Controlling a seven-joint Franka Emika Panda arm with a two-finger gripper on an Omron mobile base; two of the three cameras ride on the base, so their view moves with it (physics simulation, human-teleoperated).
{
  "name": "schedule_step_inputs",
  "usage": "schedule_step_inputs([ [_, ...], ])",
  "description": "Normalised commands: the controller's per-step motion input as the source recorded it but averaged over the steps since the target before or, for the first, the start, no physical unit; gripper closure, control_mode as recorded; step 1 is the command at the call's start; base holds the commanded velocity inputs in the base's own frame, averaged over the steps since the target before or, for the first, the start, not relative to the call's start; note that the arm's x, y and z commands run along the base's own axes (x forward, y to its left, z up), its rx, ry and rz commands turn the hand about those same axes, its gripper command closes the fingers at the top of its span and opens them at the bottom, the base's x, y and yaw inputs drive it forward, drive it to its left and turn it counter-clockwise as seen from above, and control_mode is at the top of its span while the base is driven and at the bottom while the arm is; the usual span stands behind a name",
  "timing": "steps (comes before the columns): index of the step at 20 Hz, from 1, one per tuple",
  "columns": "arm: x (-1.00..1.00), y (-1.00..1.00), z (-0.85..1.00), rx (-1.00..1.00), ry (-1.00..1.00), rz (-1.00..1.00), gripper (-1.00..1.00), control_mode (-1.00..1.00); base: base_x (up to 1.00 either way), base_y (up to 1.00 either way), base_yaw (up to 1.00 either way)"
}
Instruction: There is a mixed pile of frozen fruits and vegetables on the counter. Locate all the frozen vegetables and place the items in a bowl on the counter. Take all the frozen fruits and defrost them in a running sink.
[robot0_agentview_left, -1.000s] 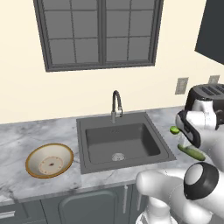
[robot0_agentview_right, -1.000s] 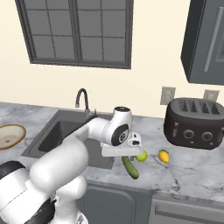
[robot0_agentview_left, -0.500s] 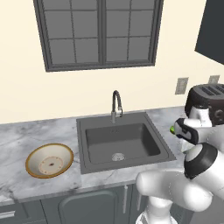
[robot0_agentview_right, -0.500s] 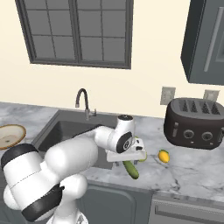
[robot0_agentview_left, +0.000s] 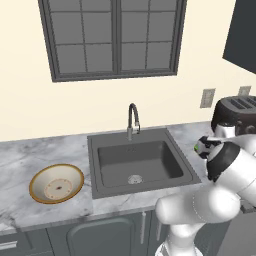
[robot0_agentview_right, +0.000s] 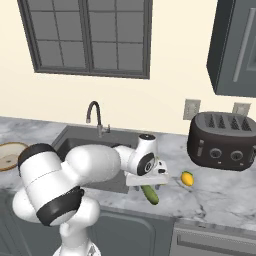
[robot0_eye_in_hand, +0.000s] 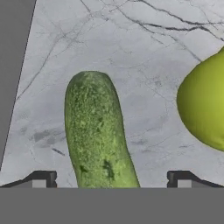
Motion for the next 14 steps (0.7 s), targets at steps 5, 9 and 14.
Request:
schedule_step_inputs([
  [5, 0.02, 0.00, -0.20, 0.03, 0.06, 0.00, 1.00, -1.00, 0.00, 0.00, 0.00],
  [9, 0.00, 0.00, 0.00, 0.00, 0.00, 0.00, 1.00, -1.00, 0.00, 0.00, 0.00],
  [14, -0.02, 0.12, 0.08, -0.03, -0.02, 0.00, 1.00, -1.00, 0.00, 0.00, 0.00],
])
